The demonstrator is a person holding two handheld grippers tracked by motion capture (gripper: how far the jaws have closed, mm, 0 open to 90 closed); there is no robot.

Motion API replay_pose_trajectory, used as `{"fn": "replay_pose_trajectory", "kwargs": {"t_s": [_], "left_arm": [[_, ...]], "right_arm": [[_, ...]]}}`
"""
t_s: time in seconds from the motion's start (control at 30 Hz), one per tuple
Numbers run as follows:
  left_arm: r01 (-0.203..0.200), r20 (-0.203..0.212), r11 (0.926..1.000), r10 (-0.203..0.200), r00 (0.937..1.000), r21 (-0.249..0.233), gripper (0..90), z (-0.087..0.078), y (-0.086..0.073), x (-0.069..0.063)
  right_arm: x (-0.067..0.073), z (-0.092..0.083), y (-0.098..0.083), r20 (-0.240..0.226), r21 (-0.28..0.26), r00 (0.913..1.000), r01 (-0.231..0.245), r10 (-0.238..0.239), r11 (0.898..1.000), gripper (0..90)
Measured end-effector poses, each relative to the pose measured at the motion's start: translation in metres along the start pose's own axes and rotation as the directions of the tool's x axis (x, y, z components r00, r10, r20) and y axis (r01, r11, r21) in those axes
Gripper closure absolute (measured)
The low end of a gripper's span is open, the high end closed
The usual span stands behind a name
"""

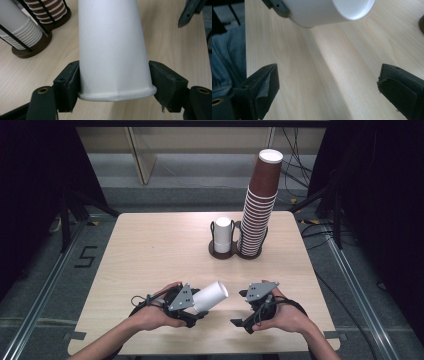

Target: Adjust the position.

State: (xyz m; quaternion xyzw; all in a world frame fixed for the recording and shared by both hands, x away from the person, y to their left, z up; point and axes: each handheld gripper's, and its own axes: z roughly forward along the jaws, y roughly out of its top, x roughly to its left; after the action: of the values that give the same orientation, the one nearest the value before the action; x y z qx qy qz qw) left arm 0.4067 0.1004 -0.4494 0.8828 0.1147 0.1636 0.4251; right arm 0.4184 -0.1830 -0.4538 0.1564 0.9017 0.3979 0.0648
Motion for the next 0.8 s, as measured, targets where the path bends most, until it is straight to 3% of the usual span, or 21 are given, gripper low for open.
{"fn": "replay_pose_trajectory", "kwargs": {"t_s": [0.07,0.2,0.27,0.33,0.37,0.47,0.5,0.53,0.57,0.67,0.7,0.8], "left_arm": [[-0.042,0.015,0.9978,0.041,0.9990,0.051,28.9,-0.001,0.000,0.000],[-0.073,0.041,0.9940,0.070,0.9967,0.081,29.1,0.000,0.000,-0.002],[-0.116,0.066,0.9868,0.109,0.9918,0.113,29.2,0.001,0.003,-0.003],[-0.116,0.072,0.9862,0.108,0.9916,0.119,29.2,0.001,0.003,-0.003],[-0.137,0.088,0.9811,0.126,0.9881,0.136,29.3,0.002,0.005,-0.004],[-0.157,0.112,0.9745,0.140,0.9838,0.160,29.4,0.002,0.007,-0.003],[-0.170,0.114,0.9722,0.153,0.9816,0.161,29.4,0.003,0.009,-0.005],[-0.170,0.114,0.9722,0.153,0.9816,0.161,29.5,0.003,0.009,-0.005],[-0.201,0.133,0.9630,0.179,0.9750,0.180,29.5,0.003,0.012,-0.005],[-0.208,0.144,0.9597,0.182,0.9726,0.189,29.5,0.005,0.014,-0.005],[-0.228,0.148,0.9528,0.200,0.9685,0.201,29.5,0.006,0.014,-0.005],[-0.240,0.155,0.9468,0.209,0.9656,0.215,29.5,0.007,0.015,-0.006]], "right_arm": [[0.000,0.001,0.002,-0.007,0.019,0.9993,0.038,-0.038,0.999,5.0],[0.000,0.002,0.006,-0.025,0.034,0.9978,0.063,-0.062,0.997,5.6],[0.001,0.003,0.012,-0.046,0.037,0.9961,0.077,-0.075,0.996,6.9],[0.000,0.003,0.014,-0.049,0.035,0.9947,0.092,-0.090,0.995,7.2],[0.000,0.004,0.018,-0.046,0.034,0.9912,0.125,-0.124,0.992,7.4],[0.002,0.005,0.021,-0.059,0.040,0.9914,0.119,-0.117,0.992,7.5],[0.001,0.008,0.025,-0.057,0.041,0.9853,0.163,-0.161,0.986,7.7],[0.001,0.008,0.025,-0.057,0.041,0.9853,0.163,-0.161,0.986,7.7],[0.004,0.009,0.028,-0.067,0.056,0.9865,0.153,-0.150,0.987,7.8],[0.005,0.012,0.031,-0.078,0.055,0.9830,0.171,-0.166,0.984,8.0],[0.006,0.015,0.034,-0.081,0.061,0.9787,0.194,-0.188,0.979,8.2],[0.006,0.018,0.037,-0.080,0.064,0.9741,0.217,-0.211,0.974,8.7]]}}
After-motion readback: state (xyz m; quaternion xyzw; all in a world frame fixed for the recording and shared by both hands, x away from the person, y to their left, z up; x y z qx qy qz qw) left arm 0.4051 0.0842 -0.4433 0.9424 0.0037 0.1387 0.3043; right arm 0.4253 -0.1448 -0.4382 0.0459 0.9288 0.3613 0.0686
